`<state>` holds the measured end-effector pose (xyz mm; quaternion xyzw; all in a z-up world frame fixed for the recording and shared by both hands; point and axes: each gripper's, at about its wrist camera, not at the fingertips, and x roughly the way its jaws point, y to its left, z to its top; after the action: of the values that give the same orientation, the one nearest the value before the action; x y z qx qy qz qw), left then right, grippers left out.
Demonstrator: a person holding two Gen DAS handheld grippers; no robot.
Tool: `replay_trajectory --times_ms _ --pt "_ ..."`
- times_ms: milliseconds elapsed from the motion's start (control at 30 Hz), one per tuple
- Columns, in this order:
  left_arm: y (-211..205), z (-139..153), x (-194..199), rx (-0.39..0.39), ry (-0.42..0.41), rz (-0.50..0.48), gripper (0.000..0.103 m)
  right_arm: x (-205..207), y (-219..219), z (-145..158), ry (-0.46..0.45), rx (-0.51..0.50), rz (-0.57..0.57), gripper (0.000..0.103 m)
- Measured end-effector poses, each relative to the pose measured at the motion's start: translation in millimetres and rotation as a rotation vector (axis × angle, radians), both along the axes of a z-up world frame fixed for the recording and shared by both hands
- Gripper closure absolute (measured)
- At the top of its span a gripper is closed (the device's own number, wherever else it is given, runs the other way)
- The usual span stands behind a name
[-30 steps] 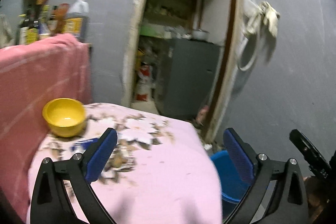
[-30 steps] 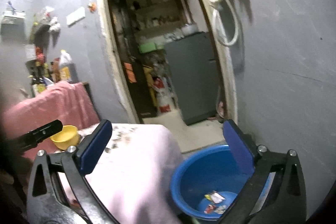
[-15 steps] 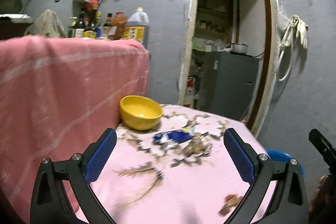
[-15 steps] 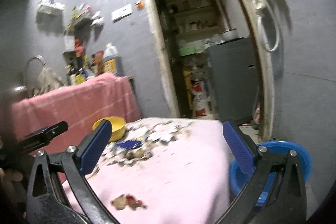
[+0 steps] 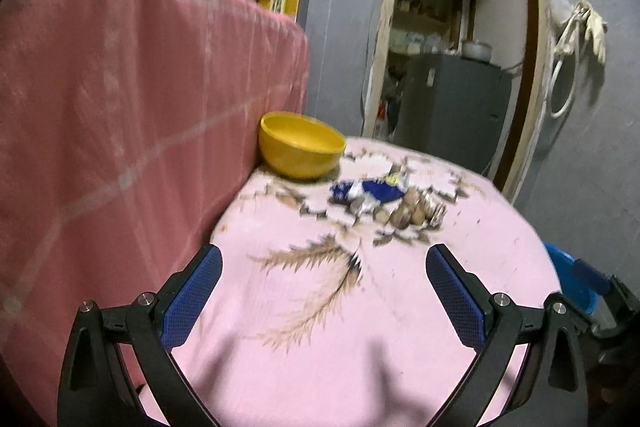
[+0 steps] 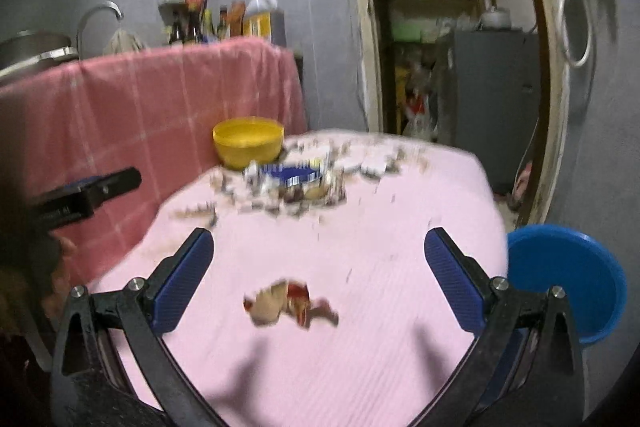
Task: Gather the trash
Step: 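Grasp the tan crumpled wrapper with the right tool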
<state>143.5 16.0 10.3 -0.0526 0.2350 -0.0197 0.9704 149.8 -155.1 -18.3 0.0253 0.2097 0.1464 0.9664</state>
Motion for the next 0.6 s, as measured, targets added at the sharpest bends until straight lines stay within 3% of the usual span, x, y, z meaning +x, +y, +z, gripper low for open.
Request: replay_trajectory --times_ms 167,333,567,600 --pt "3 -11 15 0.008 0.1 0.012 0.003 17 9 -22 0.141 -0.037 0.045 0.0" --pt "6 -22 25 -0.004 0.176 0.014 0.003 25 19 -33 0.214 -0.078 0.085 0.001" --pt "3 -28 39 -0.012 0.235 -0.012 0.003 39 28 -39 0.272 -0.128 0.14 0.024" --pt "1 -28 42 -0.011 0.237 -0.021 0.003 39 28 -37 0.268 -0.129 0.149 0.032"
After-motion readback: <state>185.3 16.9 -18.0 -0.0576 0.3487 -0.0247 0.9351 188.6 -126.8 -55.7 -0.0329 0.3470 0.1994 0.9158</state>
